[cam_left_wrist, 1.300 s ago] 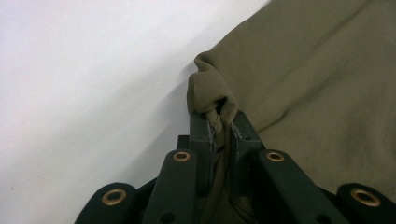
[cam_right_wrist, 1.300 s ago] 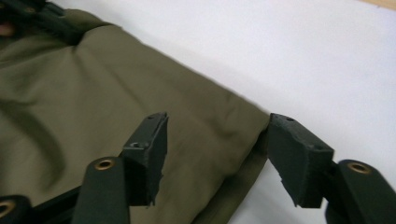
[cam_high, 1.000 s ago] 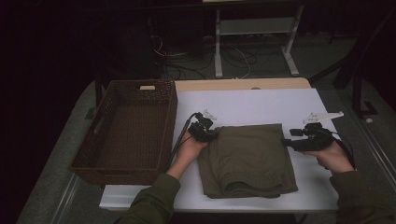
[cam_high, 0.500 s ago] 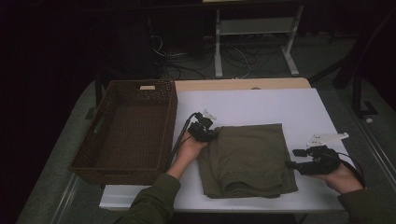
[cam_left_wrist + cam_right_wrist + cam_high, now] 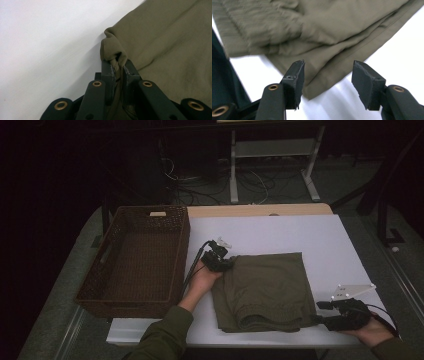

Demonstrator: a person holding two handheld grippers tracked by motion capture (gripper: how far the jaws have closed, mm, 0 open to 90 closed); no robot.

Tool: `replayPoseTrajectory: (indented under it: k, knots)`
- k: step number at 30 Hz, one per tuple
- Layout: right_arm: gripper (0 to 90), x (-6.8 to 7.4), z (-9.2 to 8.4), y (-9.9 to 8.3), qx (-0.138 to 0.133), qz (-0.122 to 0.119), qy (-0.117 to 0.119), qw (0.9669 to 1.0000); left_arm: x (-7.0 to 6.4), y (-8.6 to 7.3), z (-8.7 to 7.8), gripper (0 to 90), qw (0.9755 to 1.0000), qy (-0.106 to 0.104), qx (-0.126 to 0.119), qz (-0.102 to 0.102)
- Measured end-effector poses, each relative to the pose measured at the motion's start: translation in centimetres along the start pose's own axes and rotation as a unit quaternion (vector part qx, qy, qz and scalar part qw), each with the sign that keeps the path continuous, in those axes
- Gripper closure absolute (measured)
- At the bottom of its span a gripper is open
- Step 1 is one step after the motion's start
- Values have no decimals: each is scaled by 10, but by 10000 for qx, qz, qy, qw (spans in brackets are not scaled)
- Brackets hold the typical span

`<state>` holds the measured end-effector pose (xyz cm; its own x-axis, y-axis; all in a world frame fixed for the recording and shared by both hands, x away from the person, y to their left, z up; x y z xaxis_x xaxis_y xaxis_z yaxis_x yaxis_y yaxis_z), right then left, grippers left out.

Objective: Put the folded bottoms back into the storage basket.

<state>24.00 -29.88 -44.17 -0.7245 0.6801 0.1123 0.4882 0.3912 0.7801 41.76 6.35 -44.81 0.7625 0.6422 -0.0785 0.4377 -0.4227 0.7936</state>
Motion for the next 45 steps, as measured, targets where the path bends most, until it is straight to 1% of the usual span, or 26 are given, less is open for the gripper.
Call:
replayPoseTrajectory:
  k: [3, 4, 6, 8, 11, 14, 15, 18, 19, 21, 23, 27, 29, 31, 34, 35, 36, 38, 42, 45]
  knots:
    - [440, 7, 0, -6, 110, -82, 54, 9999, 0, 0, 0, 815, 10000, 1, -2, 0]
    - [441, 8, 1, -7, 143, -153, 64, 9998, 0, 0, 0, 815, 10000, 0, -1, -3]
    - [445, 11, 2, -10, 221, -201, 111, 9995, 0, 0, 0, 815, 10000, 0, -2, -9]
    - [464, 11, 2, -10, 209, -265, 98, 9994, 0, 0, 0, 815, 10000, -3, -3, -10]
    - [468, 11, 3, -10, 186, -322, 99, 9993, 0, 0, 0, 815, 10000, -5, -4, -13]
    - [483, 13, 5, -10, 160, -406, 44, 9990, 0, 0, 0, 815, 10000, -3, -5, -15]
    - [501, 14, 6, -10, 140, -483, 13, 9987, 0, 0, 0, 814, 10000, -3, -4, -13]
    - [558, 15, 7, -10, 101, -593, 30, 9982, 1, 0, 0, 814, 10000, -9, 0, -20]
    - [608, 16, 7, -10, 67, -605, 54, 9981, 1, 0, 0, 814, 10000, -9, 2, -22]
    - [672, 18, 8, -10, 40, -656, 91, 9978, 1, 0, 0, 814, 10000, -12, 2, -23]
    - [711, 19, 9, -8, 52, -698, 116, 9975, 1, 0, 0, 815, 10000, -14, 2, -27]
    - [815, 19, 11, -6, 30, -744, 165, 9971, 0, 0, 0, 815, 10000, -5, 1, -32]
    - [840, 19, 14, -4, 29, -803, 159, 9966, 1, 0, 0, 814, 10000, -7, -4, -55]
    - [845, 18, 15, -4, 18, -792, 181, 9967, 1, -1, 0, 815, 9999, -9, -31, -121]
    - [851, 16, 14, -4, -13, -687, 219, 9974, 1, -1, -1, 817, 9998, -2, -91, -203]
    - [852, 16, 14, -3, -54, -620, 232, 9978, 1, -1, -1, 817, 9997, -9, -118, -226]
    - [852, 15, 14, -2, -88, -602, 248, 9978, 1, -1, -2, 818, 9995, -9, -152, -264]
    - [852, 14, 13, 1, -188, -573, 289, 9978, 0, 1, -5, 819, 9994, -22, -208, -258]
    - [853, 14, 13, 7, -313, -576, 333, 9973, -2, 4, -12, 820, 9985, -70, -427, -340]
    - [853, 13, 12, 12, -457, -559, 363, 9967, -4, 8, -18, 820, 9972, -163, -609, -397]
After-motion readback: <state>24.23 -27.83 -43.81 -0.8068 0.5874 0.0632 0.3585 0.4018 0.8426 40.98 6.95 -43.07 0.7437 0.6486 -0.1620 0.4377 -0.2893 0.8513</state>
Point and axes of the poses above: each handheld gripper's, and its own axes: z roughly forward along the jaws, y roughly out of its top, x roughly to its left, the point moved 1 cm from there along z, roughly forward along the jaws, and after that the axes turned 12 degrees about -x, right-handed, at the moved point
